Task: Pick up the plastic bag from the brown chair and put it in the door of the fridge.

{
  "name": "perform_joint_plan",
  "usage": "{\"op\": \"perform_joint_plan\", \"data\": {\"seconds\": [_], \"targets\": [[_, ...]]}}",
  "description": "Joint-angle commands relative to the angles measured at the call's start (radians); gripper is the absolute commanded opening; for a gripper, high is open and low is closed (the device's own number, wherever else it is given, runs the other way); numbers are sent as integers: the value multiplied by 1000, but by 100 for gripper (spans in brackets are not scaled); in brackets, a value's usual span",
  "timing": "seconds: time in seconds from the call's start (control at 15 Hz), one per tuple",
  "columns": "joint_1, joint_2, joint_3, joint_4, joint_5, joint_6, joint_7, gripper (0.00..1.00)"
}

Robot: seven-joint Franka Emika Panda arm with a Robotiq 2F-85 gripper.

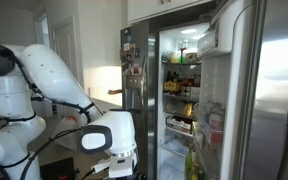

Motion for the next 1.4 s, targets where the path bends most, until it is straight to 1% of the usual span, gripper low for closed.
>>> {"op": "perform_joint_plan", "data": {"seconds": [0.0, 0.2, 0.33, 0.4, 0.73, 1.0, 1.13, 1.33], "targets": [[13, 61, -69, -2, -67, 88, 42, 100], [25, 124, -138, 1, -107, 158, 42, 100], [40, 168, -186, -2, -114, 201, 34, 100], [6, 186, -169, -5, -129, 225, 46, 100], [8, 299, -221, -22, -125, 372, 39, 100], [26, 407, -275, -13, -119, 486, 37, 100], [42, 456, -304, -7, -112, 516, 31, 100], [57, 507, -328, -3, -102, 521, 24, 100]]}}
